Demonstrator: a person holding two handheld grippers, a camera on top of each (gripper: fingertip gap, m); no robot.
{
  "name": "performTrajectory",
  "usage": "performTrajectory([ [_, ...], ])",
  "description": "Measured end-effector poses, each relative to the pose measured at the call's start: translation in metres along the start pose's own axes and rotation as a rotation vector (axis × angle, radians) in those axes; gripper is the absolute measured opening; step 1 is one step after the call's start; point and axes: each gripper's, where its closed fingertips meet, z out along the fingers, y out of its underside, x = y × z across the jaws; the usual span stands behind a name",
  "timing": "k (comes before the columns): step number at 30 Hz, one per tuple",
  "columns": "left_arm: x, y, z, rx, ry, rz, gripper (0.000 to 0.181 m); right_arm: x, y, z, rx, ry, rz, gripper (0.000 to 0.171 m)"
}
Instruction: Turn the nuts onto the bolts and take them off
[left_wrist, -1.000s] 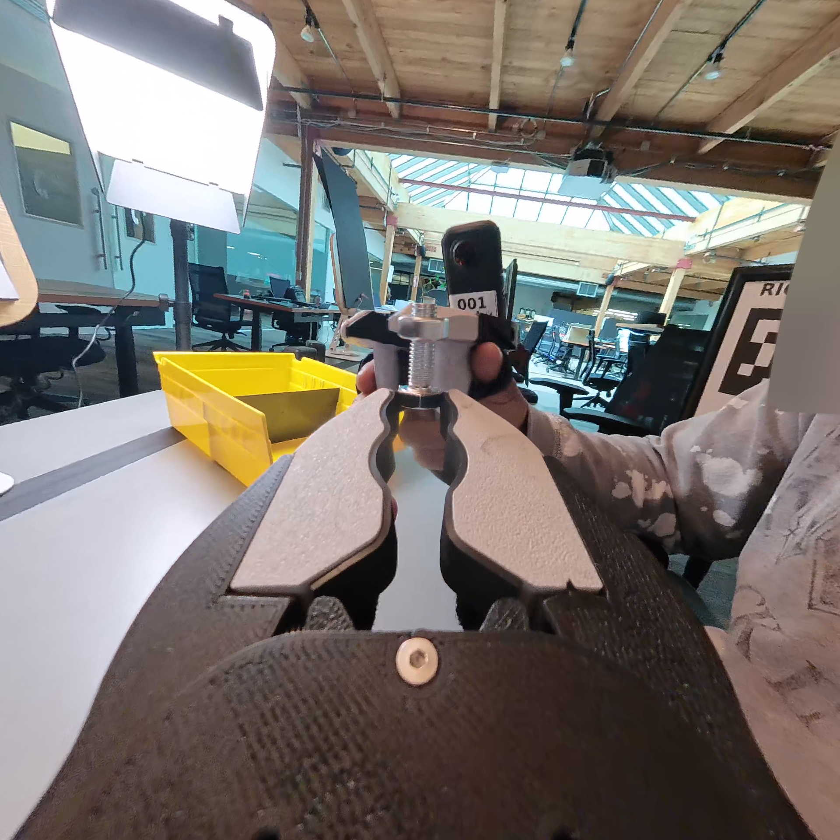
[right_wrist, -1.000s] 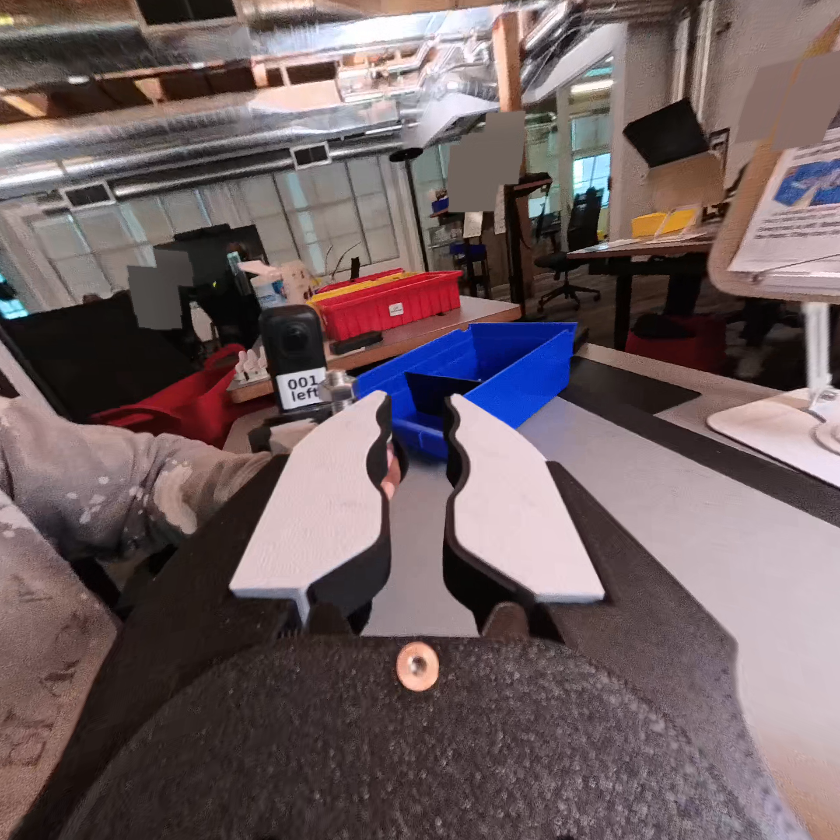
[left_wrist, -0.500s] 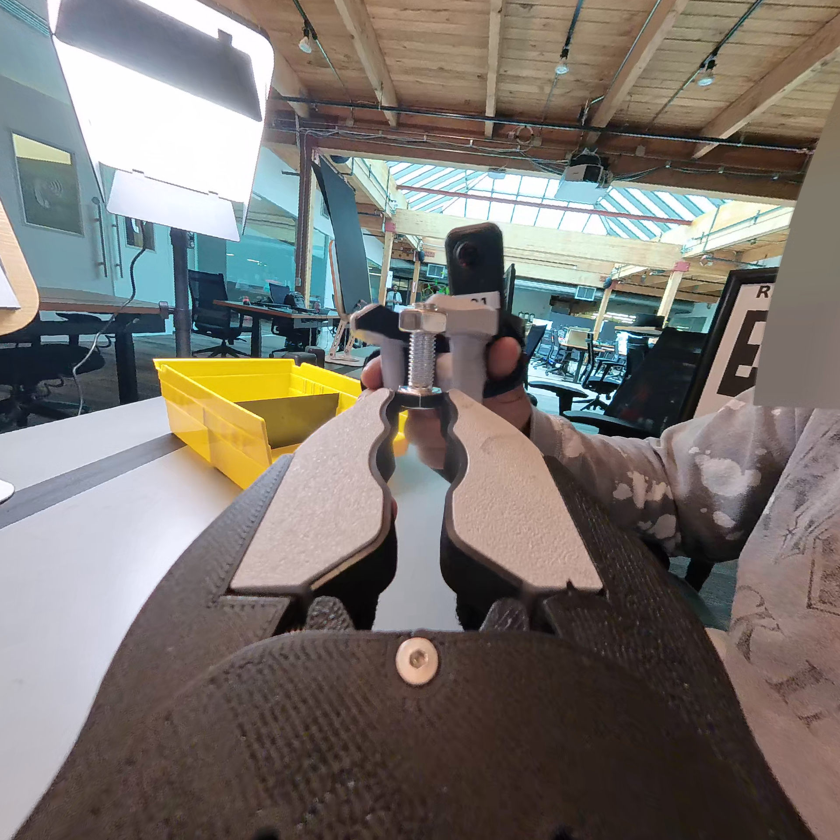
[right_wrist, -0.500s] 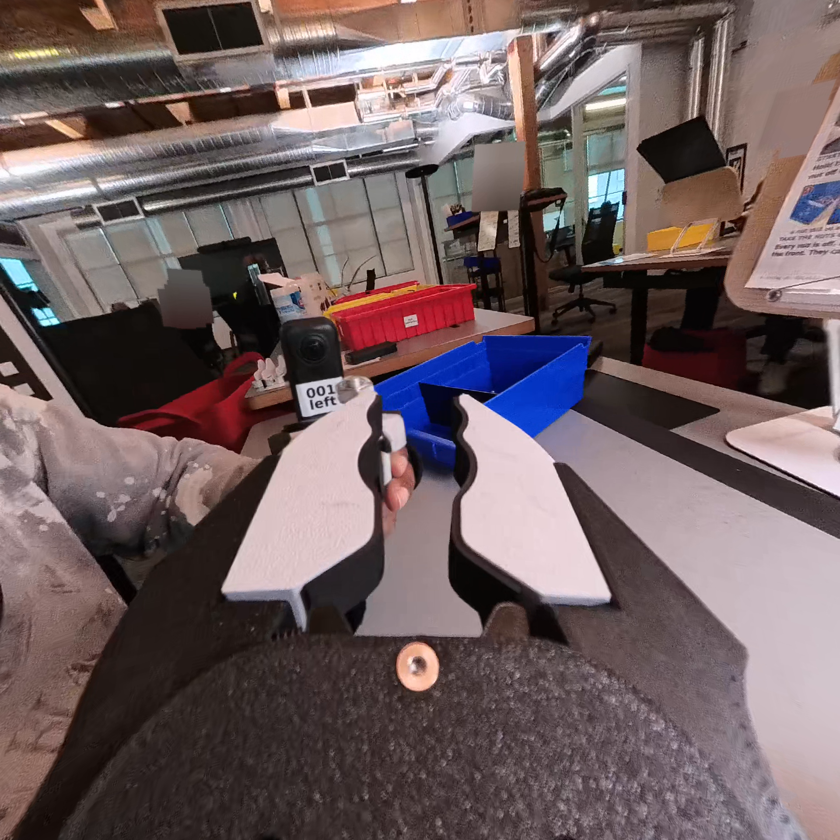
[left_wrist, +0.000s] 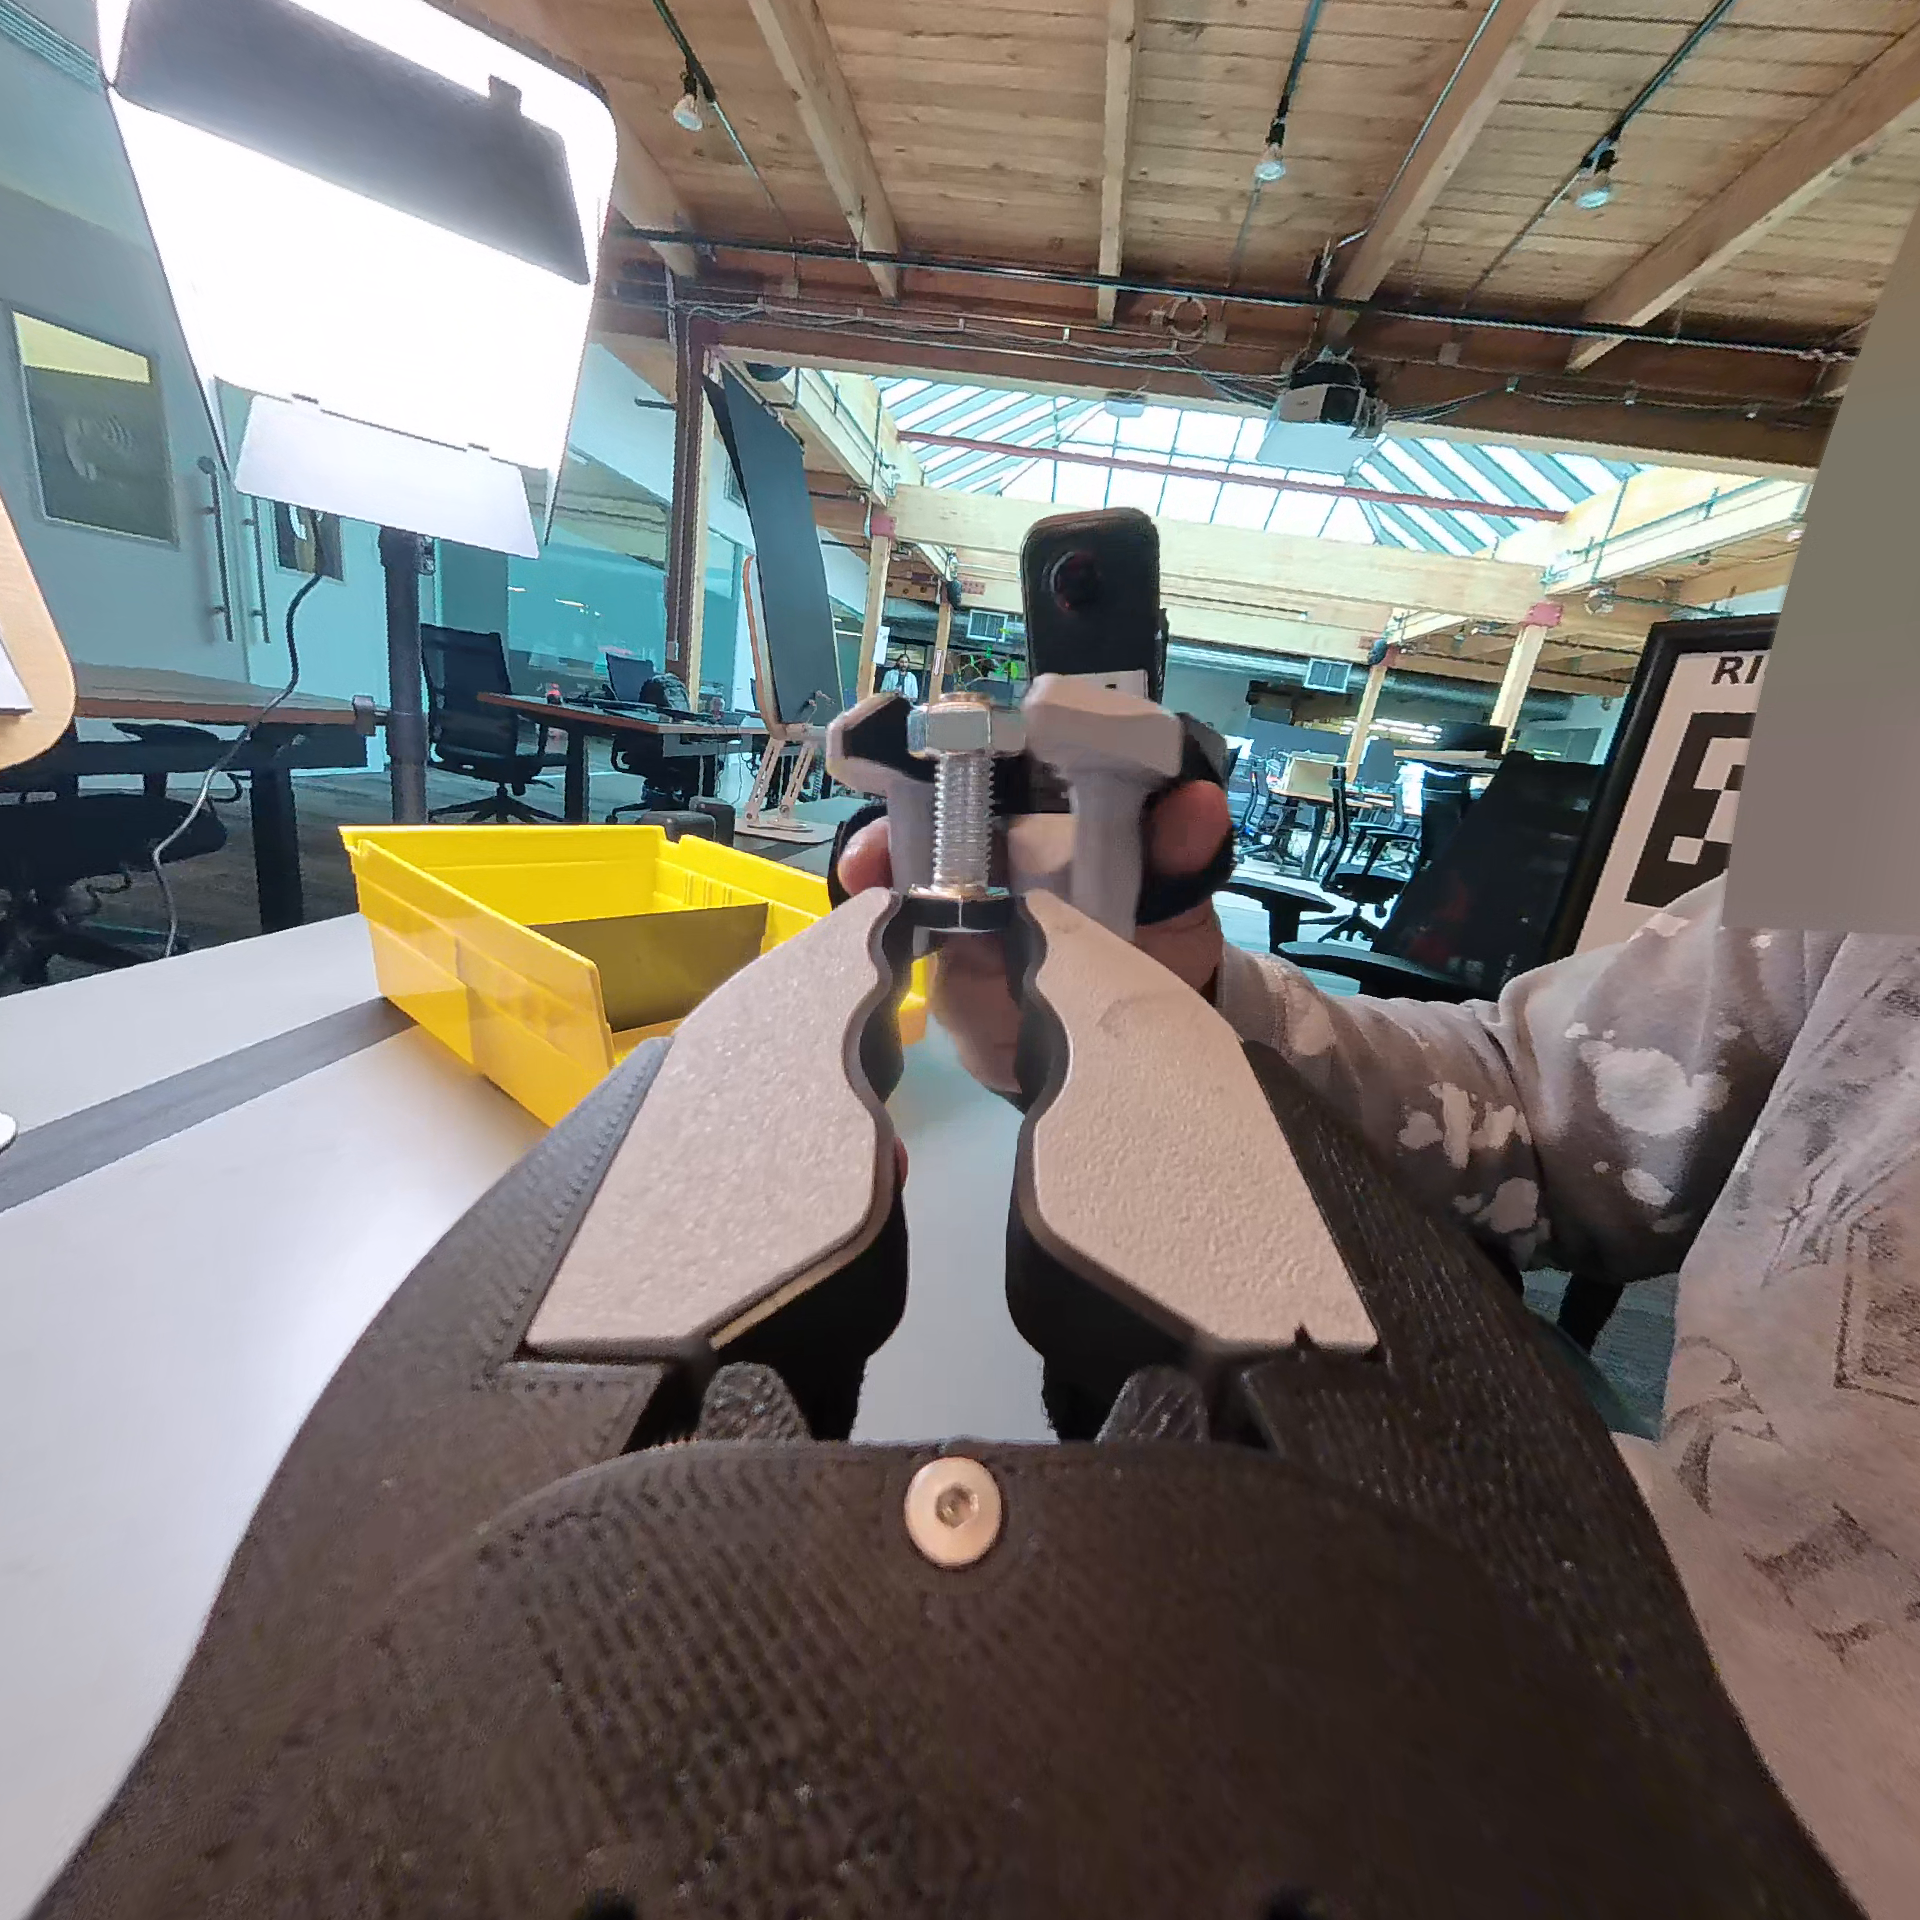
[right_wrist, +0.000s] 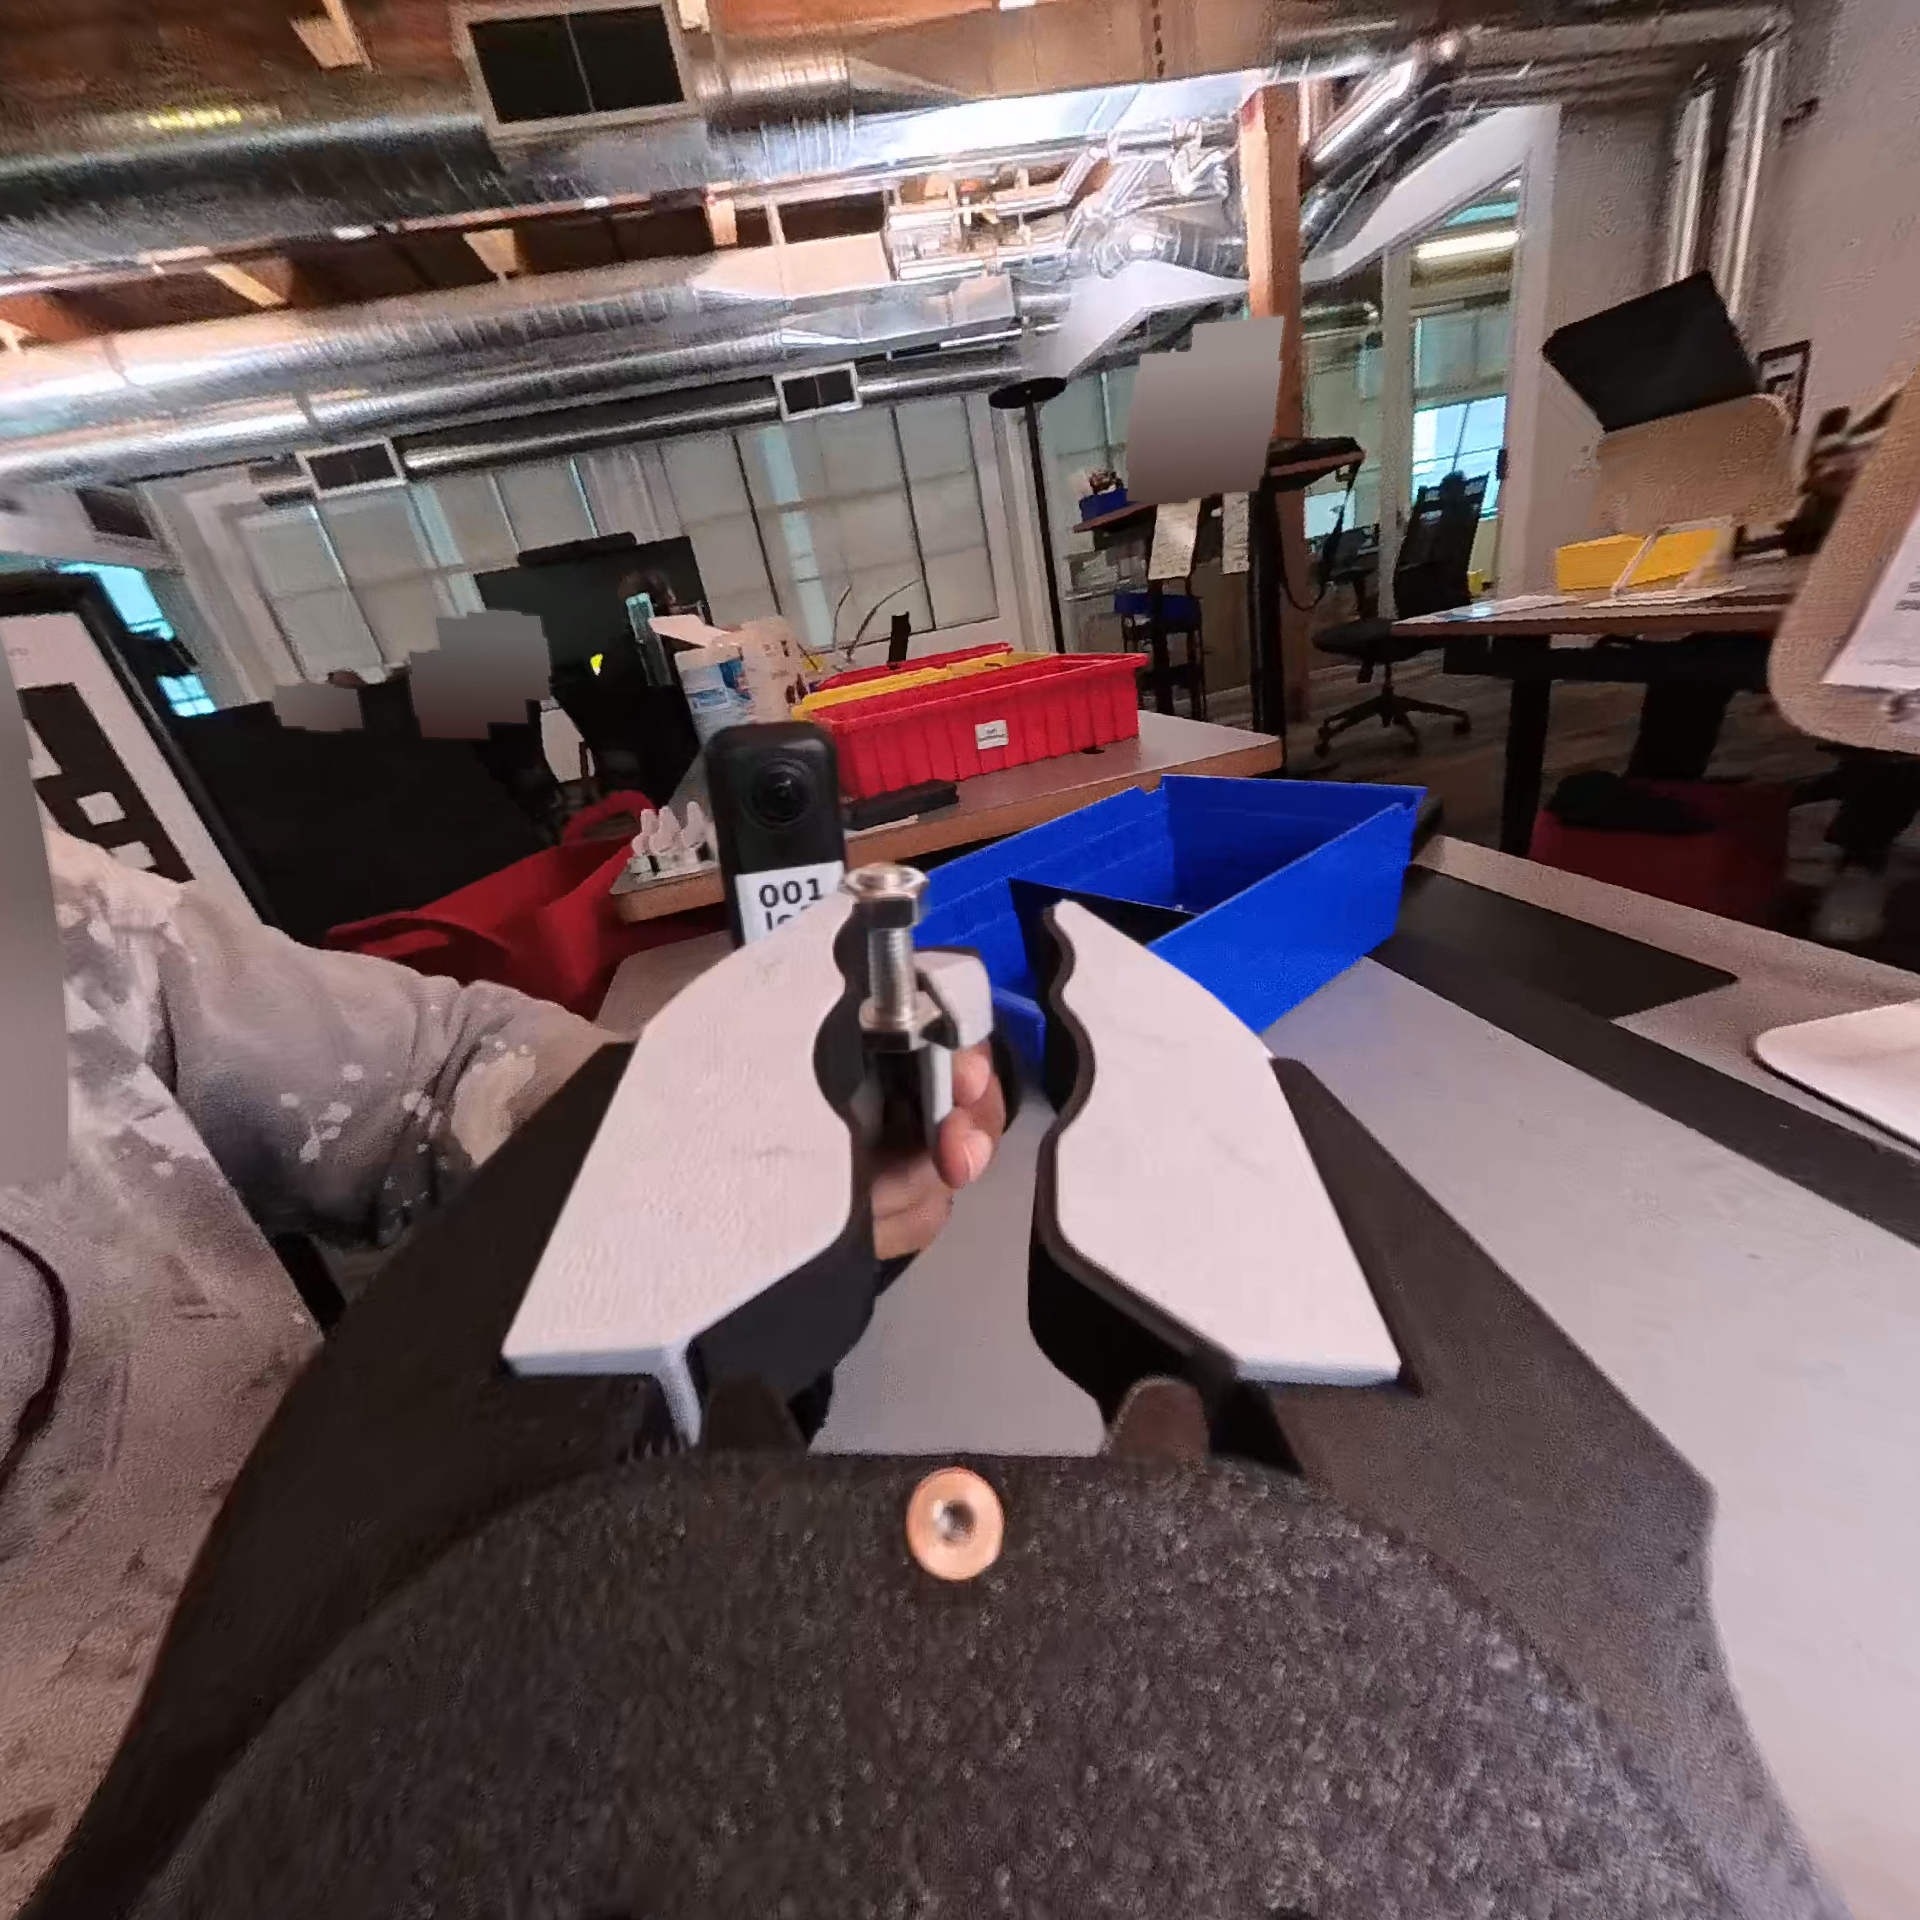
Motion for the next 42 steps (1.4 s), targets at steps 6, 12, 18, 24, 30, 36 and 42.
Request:
performTrajectory([
  [6,0.003,0.007,0.003,-0.036,0.005,0.004,0.018,-0.015,0.013,0.012,-0.055,-0.052,-0.031,0.019],
  [12,-0.001,0.017,0.006,-0.094,-0.001,-0.036,0.018,-0.010,0.020,0.008,-0.092,-0.056,-0.025,0.019],
  [18,0.000,0.020,0.007,-0.122,-0.002,-0.042,0.019,-0.011,0.026,0.009,-0.121,-0.069,-0.037,0.019],
  [24,0.003,0.012,0.004,-0.080,0.013,-0.015,0.019,-0.008,0.018,0.003,-0.101,-0.070,-0.045,0.026],
  [30,0.000,0.009,0.003,-0.065,0.003,-0.015,0.019,0.016,-0.001,-0.015,-0.007,0.015,0.009,0.021],
  [36,0.002,0.012,0.005,-0.078,0.000,-0.001,0.018,-0.004,0.014,0.003,-0.082,-0.028,-0.038,0.035],
  [42,0.000,0.010,0.003,-0.071,-0.007,0.001,0.018,0.008,0.003,-0.007,-0.023,0.016,-0.008,0.030],
])
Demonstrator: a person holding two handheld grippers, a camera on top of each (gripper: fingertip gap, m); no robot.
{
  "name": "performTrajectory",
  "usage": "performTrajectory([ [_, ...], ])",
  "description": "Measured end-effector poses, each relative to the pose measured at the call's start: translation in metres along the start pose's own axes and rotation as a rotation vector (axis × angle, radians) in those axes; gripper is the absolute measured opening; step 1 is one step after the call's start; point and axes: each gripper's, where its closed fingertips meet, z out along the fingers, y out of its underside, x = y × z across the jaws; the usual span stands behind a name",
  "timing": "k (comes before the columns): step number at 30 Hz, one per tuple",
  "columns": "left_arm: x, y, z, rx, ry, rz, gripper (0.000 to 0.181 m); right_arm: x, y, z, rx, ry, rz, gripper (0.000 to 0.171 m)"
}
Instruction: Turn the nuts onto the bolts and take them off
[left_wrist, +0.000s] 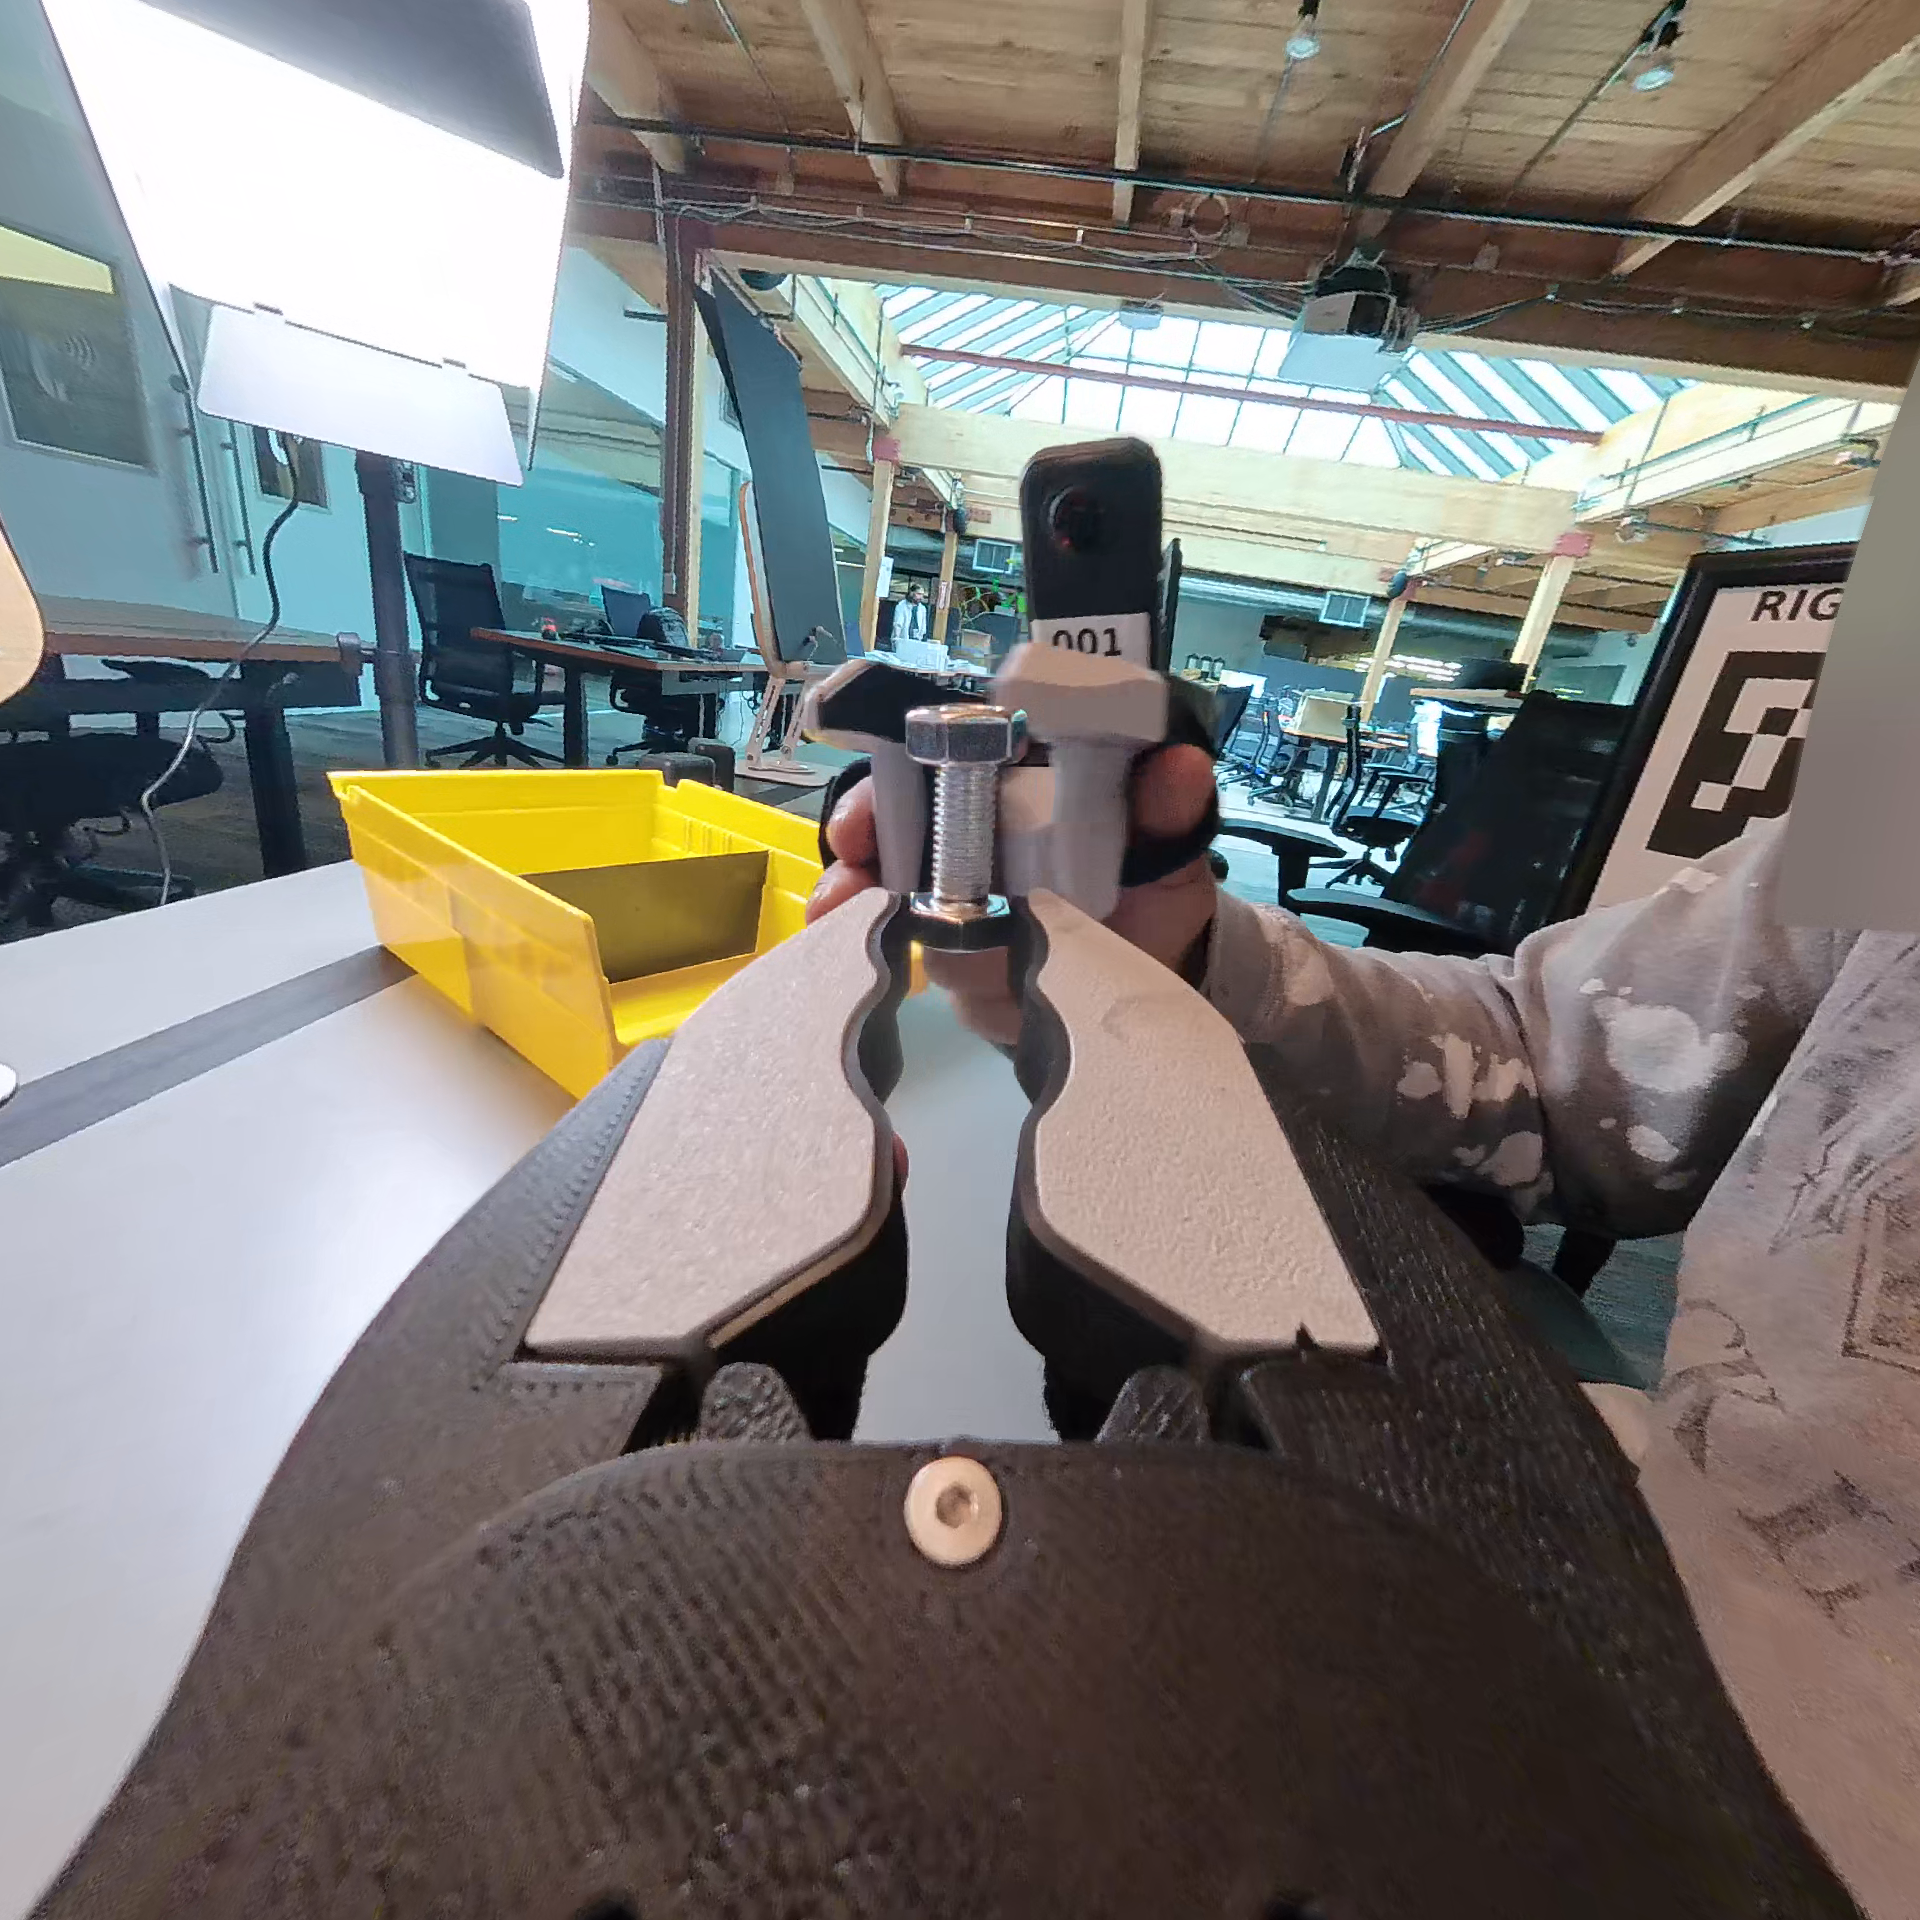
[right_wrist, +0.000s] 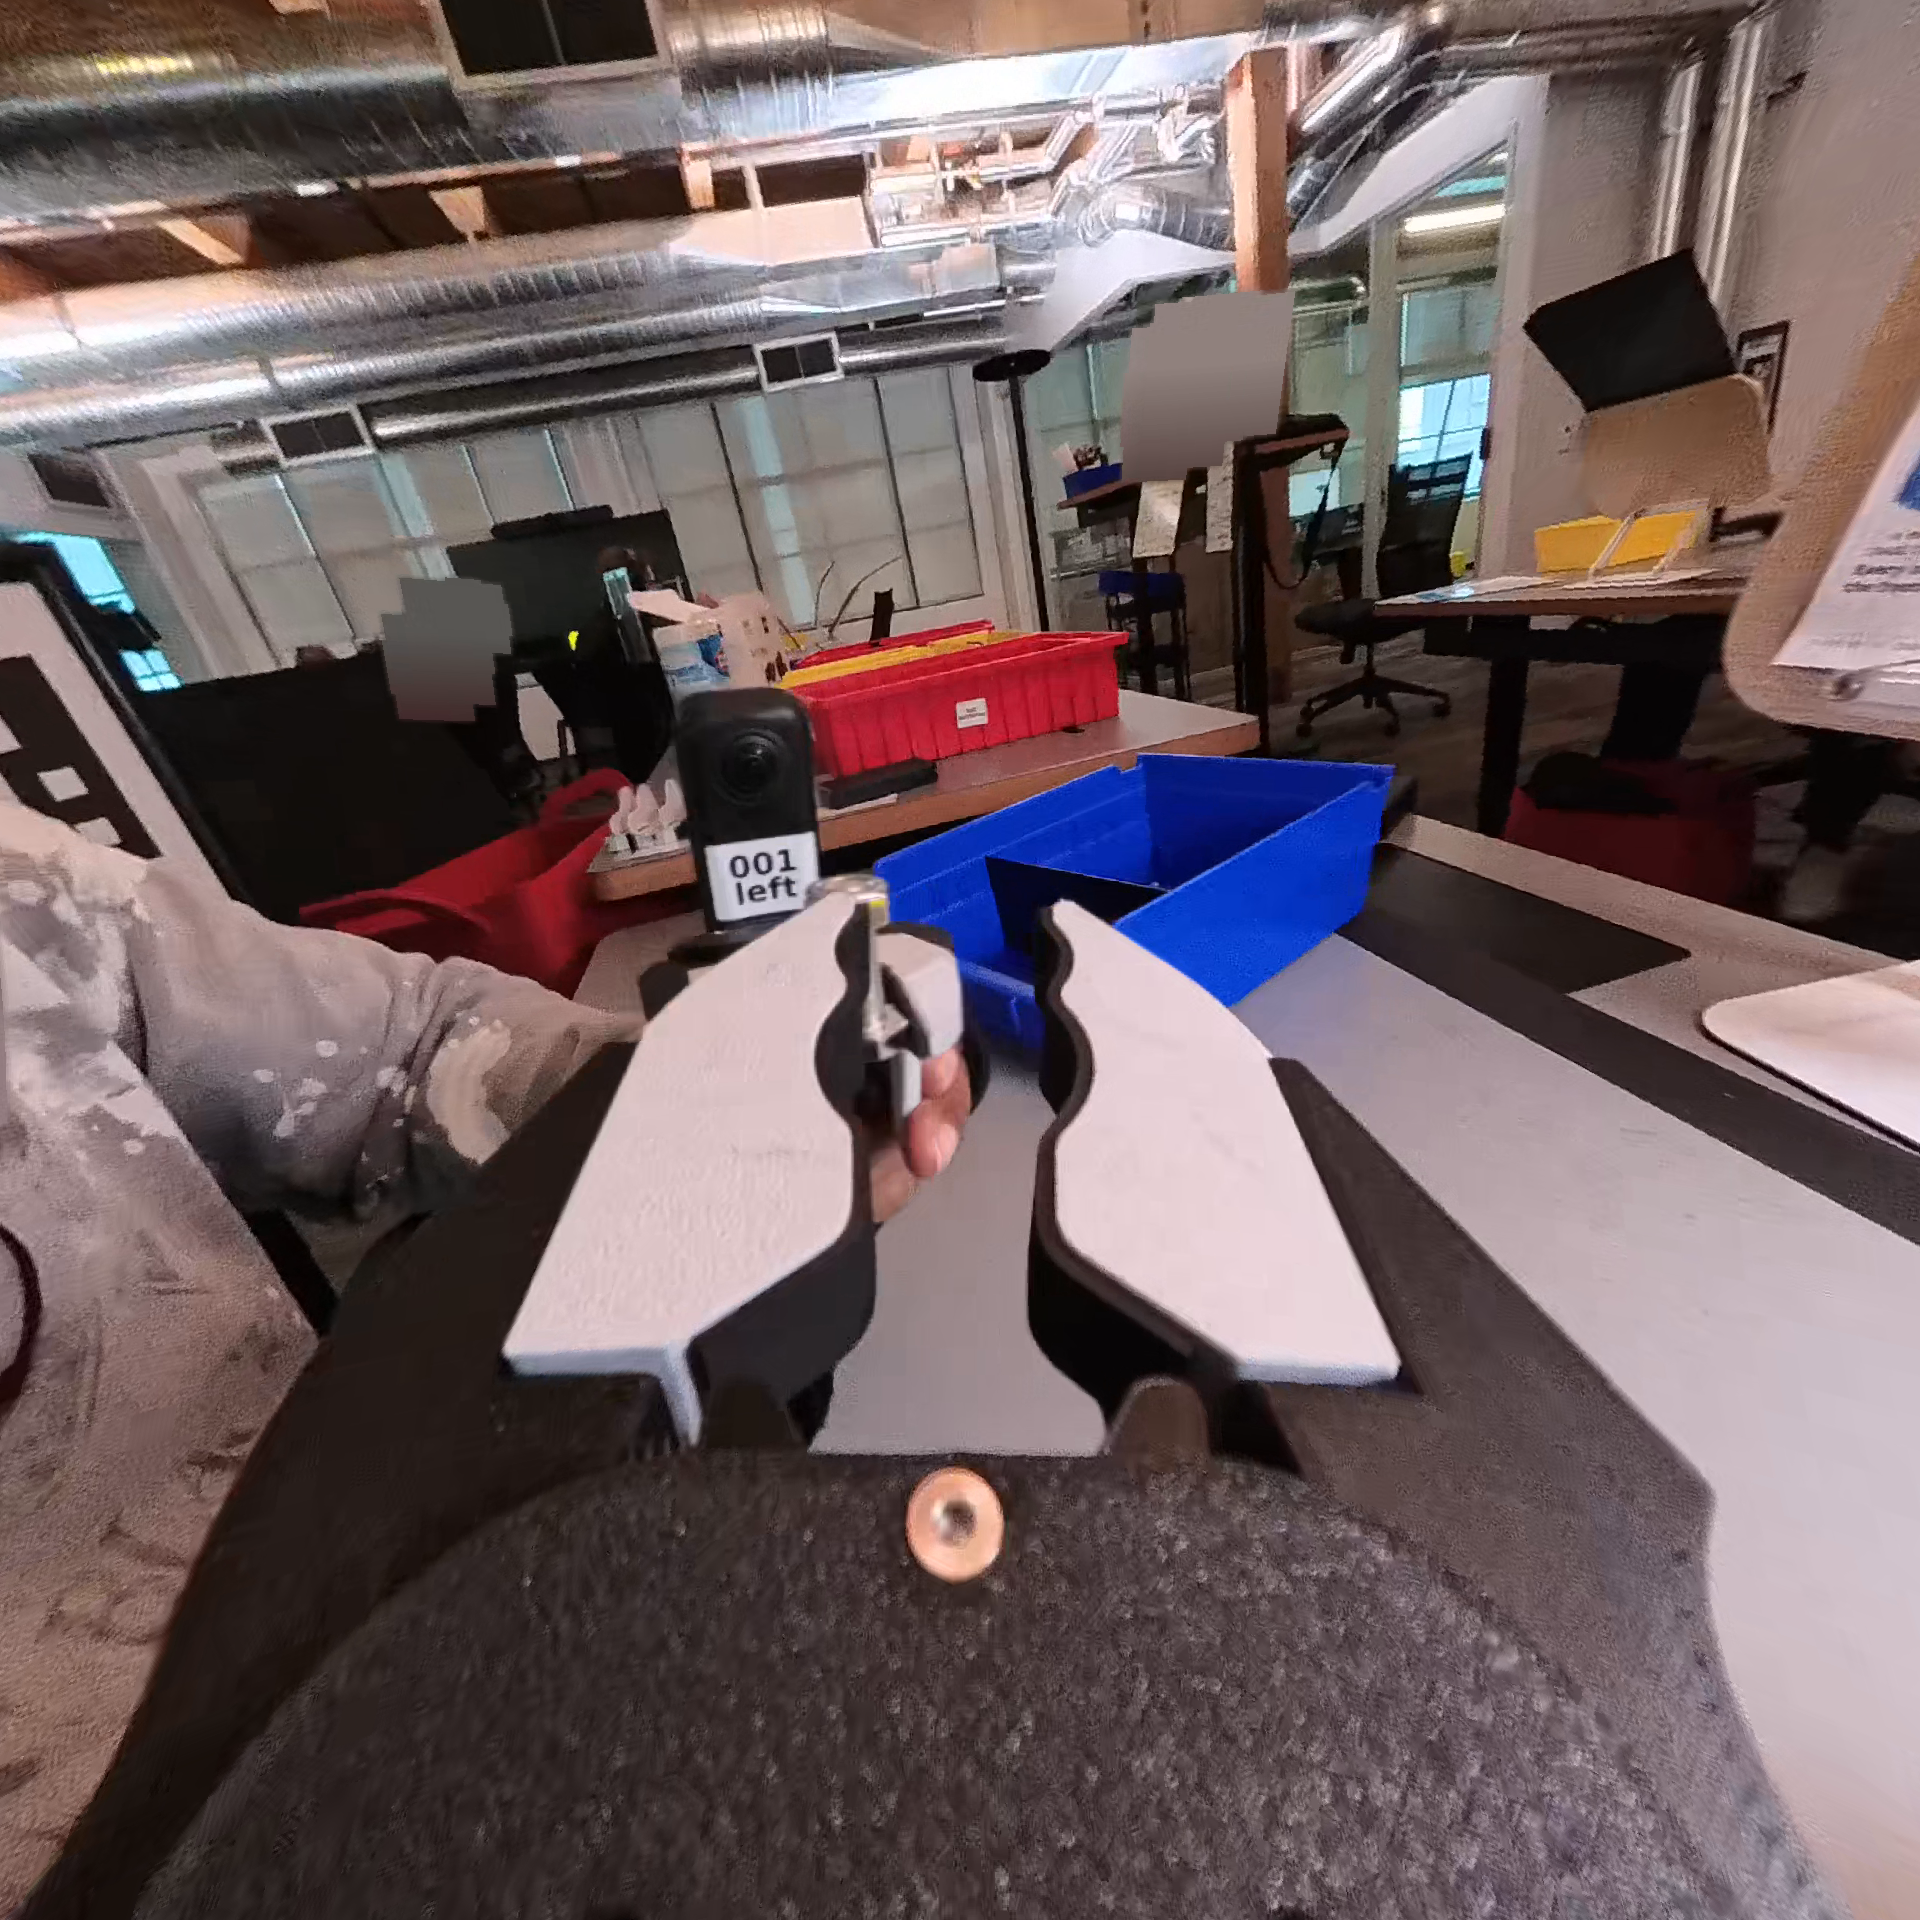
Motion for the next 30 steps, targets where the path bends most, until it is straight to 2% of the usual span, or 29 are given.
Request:
performTrajectory([
  [3,0.000,0.003,0.002,-0.012,-0.002,0.009,0.018,-0.015,0.009,0.012,-0.047,-0.044,-0.021,0.041],
  [5,0.001,0.001,0.001,-0.006,-0.002,0.012,0.018,-0.010,0.009,0.012,-0.041,-0.021,-0.029,0.038],
  [6,0.002,-0.001,0.000,0.006,0.013,0.006,0.018,-0.002,0.006,0.008,-0.024,0.004,-0.003,0.023],
  [8,0.000,-0.003,-0.001,0.007,0.000,0.017,0.018,0.012,-0.001,-0.001,0.018,0.051,0.035,0.017],
  [14,0.001,0.003,0.001,-0.014,-0.002,0.017,0.018,-0.013,0.007,0.012,-0.040,-0.032,-0.011,0.041],
  [16,0.001,0.001,0.001,-0.007,-0.005,0.015,0.018,-0.010,0.007,0.011,-0.035,-0.016,-0.021,0.038],
  [17,0.001,-0.001,0.000,0.006,0.004,0.011,0.018,-0.003,0.004,0.008,-0.015,0.011,-0.005,0.025],
  [18,0.000,-0.002,-0.001,0.002,-0.002,0.013,0.018,0.005,0.000,0.003,0.013,0.037,0.011,0.022],
  [21,-0.001,-0.001,-0.001,0.000,-0.007,0.013,0.018,0.006,-0.003,-0.001,0.013,0.037,0.006,0.029],
  [26,-0.001,0.003,0.001,-0.018,-0.008,0.021,0.018,-0.012,0.006,0.011,-0.034,-0.014,-0.034,0.037],
  [30,0.000,0.000,0.000,-0.005,-0.002,0.020,0.018,0.006,-0.002,0.003,0.009,0.058,-0.019,0.023],
])
